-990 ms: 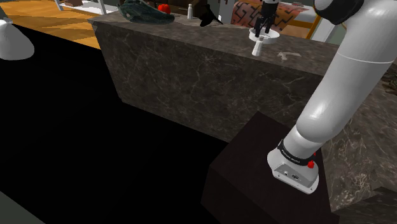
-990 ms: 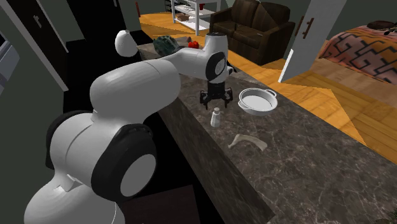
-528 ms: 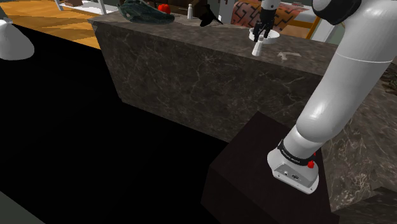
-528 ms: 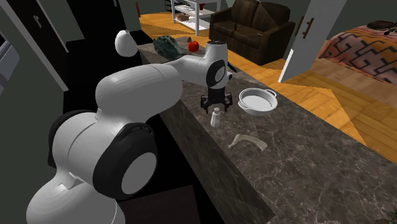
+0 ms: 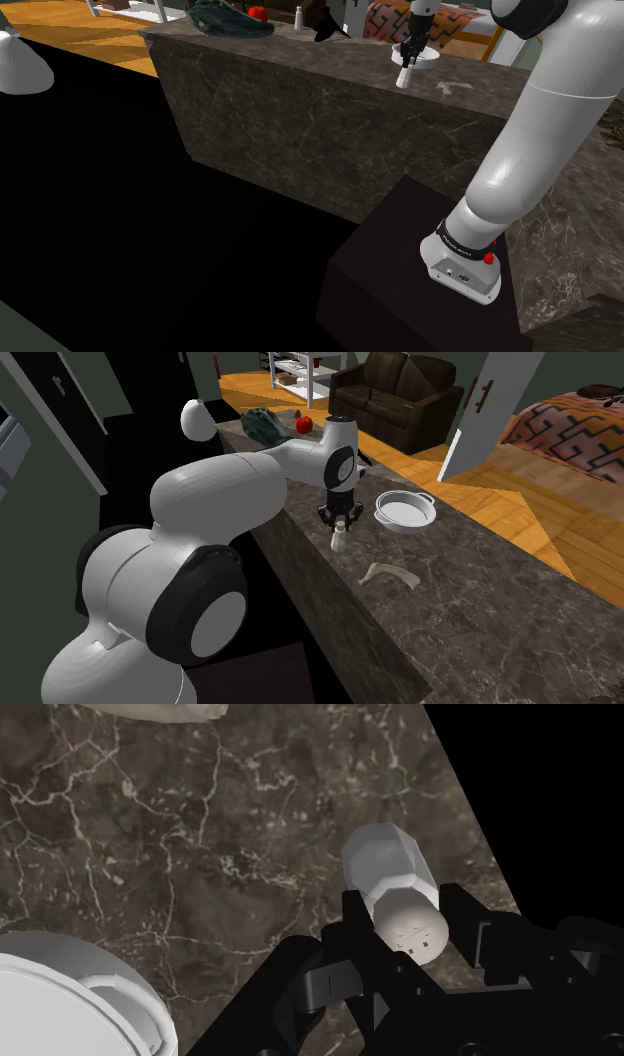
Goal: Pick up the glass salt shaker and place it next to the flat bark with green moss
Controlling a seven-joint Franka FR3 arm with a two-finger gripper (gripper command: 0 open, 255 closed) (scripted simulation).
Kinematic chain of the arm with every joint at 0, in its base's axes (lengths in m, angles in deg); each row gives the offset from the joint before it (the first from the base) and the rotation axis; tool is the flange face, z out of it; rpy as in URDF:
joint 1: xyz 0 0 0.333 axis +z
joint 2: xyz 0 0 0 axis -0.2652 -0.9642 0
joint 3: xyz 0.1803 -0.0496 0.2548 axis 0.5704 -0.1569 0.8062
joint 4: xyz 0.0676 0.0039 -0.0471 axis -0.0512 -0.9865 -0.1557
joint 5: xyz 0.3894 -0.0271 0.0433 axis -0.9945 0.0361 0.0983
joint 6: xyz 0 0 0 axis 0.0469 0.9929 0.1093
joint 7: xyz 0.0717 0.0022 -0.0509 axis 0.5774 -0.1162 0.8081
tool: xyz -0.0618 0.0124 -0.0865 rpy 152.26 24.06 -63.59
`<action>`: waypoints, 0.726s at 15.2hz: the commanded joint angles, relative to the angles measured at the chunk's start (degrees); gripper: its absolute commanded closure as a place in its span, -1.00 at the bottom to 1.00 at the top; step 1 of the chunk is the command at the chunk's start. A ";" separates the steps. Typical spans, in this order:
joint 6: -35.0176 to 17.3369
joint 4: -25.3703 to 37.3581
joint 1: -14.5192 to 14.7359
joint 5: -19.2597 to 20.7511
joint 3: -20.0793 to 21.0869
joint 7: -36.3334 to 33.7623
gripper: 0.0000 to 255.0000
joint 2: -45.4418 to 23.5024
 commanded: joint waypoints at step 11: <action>3.00 2.79 -0.05 0.15 -0.08 0.04 1.00 0.24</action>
